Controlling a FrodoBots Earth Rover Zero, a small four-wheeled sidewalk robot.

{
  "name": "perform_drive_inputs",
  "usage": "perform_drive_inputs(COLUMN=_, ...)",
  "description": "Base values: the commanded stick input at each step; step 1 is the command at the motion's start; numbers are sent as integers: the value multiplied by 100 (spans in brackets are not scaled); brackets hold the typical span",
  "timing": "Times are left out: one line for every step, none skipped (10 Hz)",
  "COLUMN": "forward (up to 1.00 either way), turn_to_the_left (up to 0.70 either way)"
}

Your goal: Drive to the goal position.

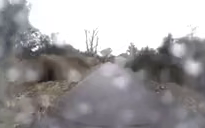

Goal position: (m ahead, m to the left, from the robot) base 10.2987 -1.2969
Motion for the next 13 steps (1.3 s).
perform_drive_inputs(forward=100, turn_to_the_left=-40)
perform_drive_inputs(forward=100, turn_to_the_left=-40)
perform_drive_inputs(forward=100, turn_to_the_left=-40)
perform_drive_inputs(forward=100, turn_to_the_left=-40)
perform_drive_inputs(forward=100, turn_to_the_left=-40)
perform_drive_inputs(forward=100, turn_to_the_left=-40)
perform_drive_inputs(forward=100, turn_to_the_left=0)
perform_drive_inputs(forward=100, turn_to_the_left=0)
perform_drive_inputs(forward=100, turn_to_the_left=0)
perform_drive_inputs(forward=100, turn_to_the_left=0)
perform_drive_inputs(forward=100, turn_to_the_left=0)
perform_drive_inputs(forward=100, turn_to_the_left=0)
perform_drive_inputs(forward=100, turn_to_the_left=0)
